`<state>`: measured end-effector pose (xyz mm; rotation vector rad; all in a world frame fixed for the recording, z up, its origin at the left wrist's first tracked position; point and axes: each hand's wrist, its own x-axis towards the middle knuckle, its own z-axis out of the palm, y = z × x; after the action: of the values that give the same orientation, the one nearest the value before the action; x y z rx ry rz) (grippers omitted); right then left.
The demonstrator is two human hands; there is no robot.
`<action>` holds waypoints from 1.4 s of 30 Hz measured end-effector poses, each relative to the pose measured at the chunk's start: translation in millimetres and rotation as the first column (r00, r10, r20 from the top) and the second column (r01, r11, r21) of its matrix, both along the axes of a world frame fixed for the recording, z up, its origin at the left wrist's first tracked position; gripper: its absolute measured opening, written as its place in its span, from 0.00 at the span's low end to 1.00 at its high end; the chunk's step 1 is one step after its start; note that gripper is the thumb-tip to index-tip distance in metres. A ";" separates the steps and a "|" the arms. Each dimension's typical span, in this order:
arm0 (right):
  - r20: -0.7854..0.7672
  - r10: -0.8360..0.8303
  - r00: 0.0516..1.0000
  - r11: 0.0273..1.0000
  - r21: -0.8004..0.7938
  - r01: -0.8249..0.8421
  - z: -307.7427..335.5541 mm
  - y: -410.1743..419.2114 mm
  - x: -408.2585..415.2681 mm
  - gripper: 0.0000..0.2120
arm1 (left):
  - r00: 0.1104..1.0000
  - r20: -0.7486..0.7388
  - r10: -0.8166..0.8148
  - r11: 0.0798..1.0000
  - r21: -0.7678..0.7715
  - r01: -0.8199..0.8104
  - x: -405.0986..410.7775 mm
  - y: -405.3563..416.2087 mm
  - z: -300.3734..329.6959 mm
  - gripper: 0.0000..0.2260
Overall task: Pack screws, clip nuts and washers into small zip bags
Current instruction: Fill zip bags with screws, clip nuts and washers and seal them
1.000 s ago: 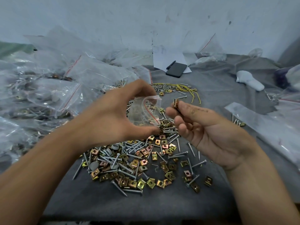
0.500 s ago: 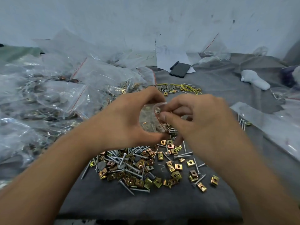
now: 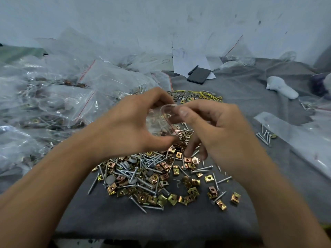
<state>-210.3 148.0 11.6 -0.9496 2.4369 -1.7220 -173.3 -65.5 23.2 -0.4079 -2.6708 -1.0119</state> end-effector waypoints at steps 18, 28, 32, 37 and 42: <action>-0.220 -0.014 0.975 0.956 -0.287 -0.051 9.7 1.2 -2.1 0.07 | 0.998 -0.011 0.056 0.983 0.174 -0.053 -4.2 3.1 -0.6 0.27; -0.528 -0.120 0.841 0.989 0.014 0.149 4.4 6.0 -8.7 0.11 | 0.985 0.004 -0.172 0.858 0.492 0.147 -3.3 5.0 6.2 0.29; -0.606 -0.159 0.780 0.987 -0.091 0.131 4.8 6.6 -8.1 0.05 | 0.973 -0.037 -0.229 0.855 0.470 0.219 -3.1 7.9 8.0 0.28; -0.555 -0.204 0.806 0.966 -0.247 0.075 0.9 5.4 -6.7 0.04 | 0.971 -0.070 -0.230 0.812 0.537 0.231 -1.2 5.1 8.8 0.27; -0.529 -0.178 0.829 0.948 -0.319 0.000 2.6 -0.7 2.8 0.07 | 0.971 -0.075 -0.228 0.695 0.686 0.216 -5.2 3.6 5.8 0.24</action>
<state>-207.6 147.4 14.2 -1.5957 2.5985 -2.1565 -178.5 -61.9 29.0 -0.5532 -2.0449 -1.9808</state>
